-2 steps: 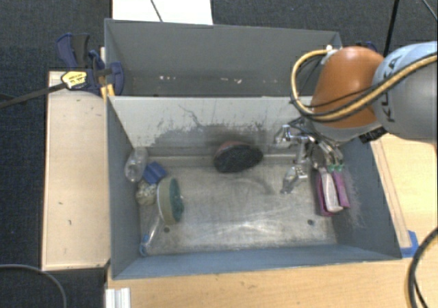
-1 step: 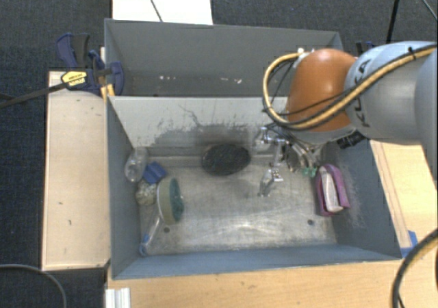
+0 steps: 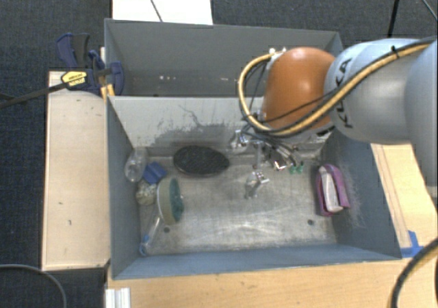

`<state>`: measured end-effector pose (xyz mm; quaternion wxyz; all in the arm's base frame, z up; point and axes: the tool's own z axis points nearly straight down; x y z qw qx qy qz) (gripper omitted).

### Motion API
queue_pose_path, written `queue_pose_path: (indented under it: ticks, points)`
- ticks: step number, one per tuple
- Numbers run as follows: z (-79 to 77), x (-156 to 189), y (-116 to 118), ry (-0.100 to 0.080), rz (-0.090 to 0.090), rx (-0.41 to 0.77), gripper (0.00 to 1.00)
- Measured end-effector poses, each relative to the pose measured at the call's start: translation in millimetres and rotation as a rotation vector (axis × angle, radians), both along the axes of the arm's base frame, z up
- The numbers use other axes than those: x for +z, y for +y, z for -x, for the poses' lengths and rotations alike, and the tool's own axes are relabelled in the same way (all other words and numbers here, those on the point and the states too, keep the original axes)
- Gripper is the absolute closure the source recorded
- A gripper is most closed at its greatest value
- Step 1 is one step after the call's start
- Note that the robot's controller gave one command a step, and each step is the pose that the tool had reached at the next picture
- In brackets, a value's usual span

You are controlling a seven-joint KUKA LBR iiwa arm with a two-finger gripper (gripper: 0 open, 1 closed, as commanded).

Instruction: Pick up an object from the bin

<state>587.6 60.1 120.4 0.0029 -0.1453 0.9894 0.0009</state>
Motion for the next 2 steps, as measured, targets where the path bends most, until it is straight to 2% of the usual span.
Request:
queue_pose_path:
  ticks: [1,2]
  points:
    - [-3.4,-49,109,-0.002,0.003,0.150,0.00]
    - [4.9,-4,180,0.012,0.028,0.464,0.00]
